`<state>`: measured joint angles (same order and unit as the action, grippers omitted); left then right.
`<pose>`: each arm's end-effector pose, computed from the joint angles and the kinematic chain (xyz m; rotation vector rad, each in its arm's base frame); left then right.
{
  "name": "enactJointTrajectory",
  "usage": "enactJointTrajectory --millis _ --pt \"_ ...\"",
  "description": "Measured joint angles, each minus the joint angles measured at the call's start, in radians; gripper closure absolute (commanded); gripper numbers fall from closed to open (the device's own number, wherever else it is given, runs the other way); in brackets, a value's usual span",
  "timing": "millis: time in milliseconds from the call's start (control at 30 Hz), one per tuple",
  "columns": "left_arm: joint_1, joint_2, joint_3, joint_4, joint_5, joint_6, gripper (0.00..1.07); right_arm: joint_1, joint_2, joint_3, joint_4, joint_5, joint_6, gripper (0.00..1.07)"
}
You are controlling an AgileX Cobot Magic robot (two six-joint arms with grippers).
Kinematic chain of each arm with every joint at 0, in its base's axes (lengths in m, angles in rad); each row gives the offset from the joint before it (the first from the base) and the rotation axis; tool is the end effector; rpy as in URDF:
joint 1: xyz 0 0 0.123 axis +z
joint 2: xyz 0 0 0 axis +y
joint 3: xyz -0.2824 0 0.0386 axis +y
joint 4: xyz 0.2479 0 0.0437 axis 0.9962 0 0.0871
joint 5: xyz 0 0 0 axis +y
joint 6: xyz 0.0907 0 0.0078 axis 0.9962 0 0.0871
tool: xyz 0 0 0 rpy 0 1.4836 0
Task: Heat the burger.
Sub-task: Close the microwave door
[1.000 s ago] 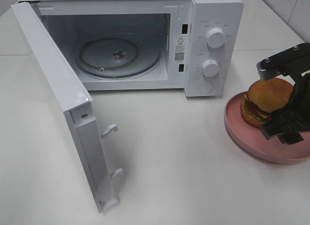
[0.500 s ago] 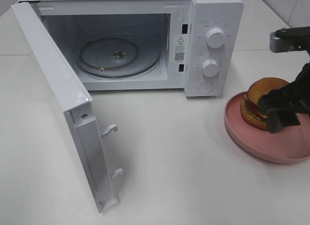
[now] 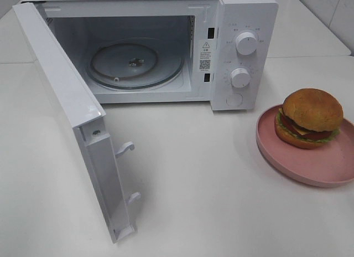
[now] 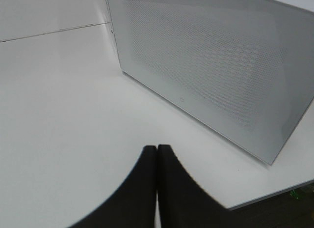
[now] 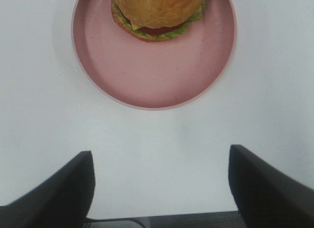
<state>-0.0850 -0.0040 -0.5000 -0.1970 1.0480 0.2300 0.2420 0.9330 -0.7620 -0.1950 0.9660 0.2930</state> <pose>-0.0071 -0.0149 0.2795 0.3240 1.9888 -0.1429 0.1587 0.0242 0.2961 -0.0224 2.5911 -0.0555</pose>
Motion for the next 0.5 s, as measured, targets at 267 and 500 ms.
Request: enactJointTrajectory --millis 267,500 --pt "0.0 0.0 0.0 0.0 0.0 0.0 1.06 0.0 -0.334 0.12 0.0 0.058 -0.038 0.36" --pt "0.0 0.0 0.0 0.0 0.0 0.0 1.06 0.0 -0.562 0.167 0.022 0.071 -0.091 0.36"
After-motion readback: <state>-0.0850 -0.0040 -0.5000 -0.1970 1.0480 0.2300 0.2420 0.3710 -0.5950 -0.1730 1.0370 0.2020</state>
